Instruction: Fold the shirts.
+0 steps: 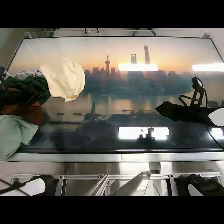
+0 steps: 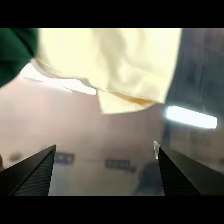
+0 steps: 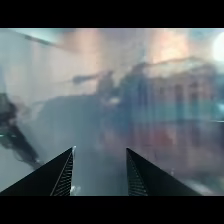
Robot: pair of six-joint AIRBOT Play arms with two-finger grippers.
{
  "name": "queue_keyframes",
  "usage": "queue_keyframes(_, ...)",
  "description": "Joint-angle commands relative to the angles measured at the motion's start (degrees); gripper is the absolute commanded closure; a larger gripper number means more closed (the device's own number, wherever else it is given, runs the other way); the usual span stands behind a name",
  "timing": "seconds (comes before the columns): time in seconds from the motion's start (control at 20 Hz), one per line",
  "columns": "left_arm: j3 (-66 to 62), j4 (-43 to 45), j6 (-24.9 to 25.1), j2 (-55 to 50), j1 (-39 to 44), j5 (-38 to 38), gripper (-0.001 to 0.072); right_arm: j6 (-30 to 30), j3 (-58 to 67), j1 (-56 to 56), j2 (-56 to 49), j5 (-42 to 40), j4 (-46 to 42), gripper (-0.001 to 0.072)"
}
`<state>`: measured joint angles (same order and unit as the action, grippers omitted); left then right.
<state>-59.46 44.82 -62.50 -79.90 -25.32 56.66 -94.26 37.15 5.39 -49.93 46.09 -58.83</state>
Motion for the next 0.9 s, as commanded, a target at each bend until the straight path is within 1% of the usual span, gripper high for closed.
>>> queue_keyframes(0.0, -6.05, 0.7, -0.09, -12.87, 2.47, -3.3, 0.0001, -0.02, 0.24, -0.63, -4.17, -1.29, 0.17, 0.0329)
queue_keyframes(0.15, -12.26, 0.63, -0.24, -20.96, 6.08, -3.96, 0.0, -0.02, 0.24, -0.63, -5.03, -1.79, 0.17, 0.0329)
queue_keyframes(0.25, -16.87, 0.63, -2.16, -25.53, 8.28, -3.69, 0.0001, -0.02, 0.26, -0.63, -5.01, -2.86, 0.2, 0.0329)
queue_keyframes(0.4, -23.28, 0.63, -3.78, -31.69, 10.67, -2.62, 0.0001, -0.02, 0.26, -0.63, -5.01, -3.91, 0.2, 0.0329)
queue_keyframes(0.45, -25.42, 0.63, -4.24, -33.38, 11.17, -2.1, 0.0017, -0.02, 0.26, -0.63, -5.01, -3.87, 0.2, 0.033)
queue_keyframes(0.5, -27.61, 0.57, -5.07, -34.62, 11.19, -0.7, 0.013, -0.02, 0.26, -0.63, -4.98, -3.87, 0.22, 0.033)
queue_keyframes(0.55, -30.21, 0.15, -6.56, -35.6, 11.19, 2.21, 0.0399, -0.02, 0.26, -0.63, -4.94, -3.87, 0.2, 0.033)
queue_keyframes(0.6, -32.54, -0.02, -6.73, -36.04, 11.19, 5.64, 0.071, 0.0, 0.28, -0.63, -4.83, -3.87, 0.2, 0.0334)
queue_keyframes(0.65, -34.86, -0.02, -6.82, -35.95, 11.19, 8.94, 0.0707, 0.0, 0.46, -0.63, -4.83, -3.87, 0.17, 0.0379)
queue_keyframes(0.7, -37.31, -0.57, -6.8, -35.45, 11.39, 13.38, 0.0706, 0.04, 0.85, -0.66, -4.83, -3.89, 0.11, 0.0484)
queue_keyframes(0.75, -39.34, -2.27, -6.8, -34.69, 11.69, 17.73, 0.0707, 1.77, 1.46, -0.66, -4.85, -3.85, -0.02, 0.0553)
queue_keyframes(0.8, -41.46, -5.11, -6.73, -33.66, 12.44, 22.25, 0.0707, 5.11, 2.45, -0.66, -4.9, -3.52, 0.02, 0.0645)
queue_keyframes(0.85, -43.5, -8.87, -6.62, -32.46, 13.75, 26.53, 0.0707, 7.45, 3.93, -0.68, -5.03, -2.58, -0.02, 0.0679)
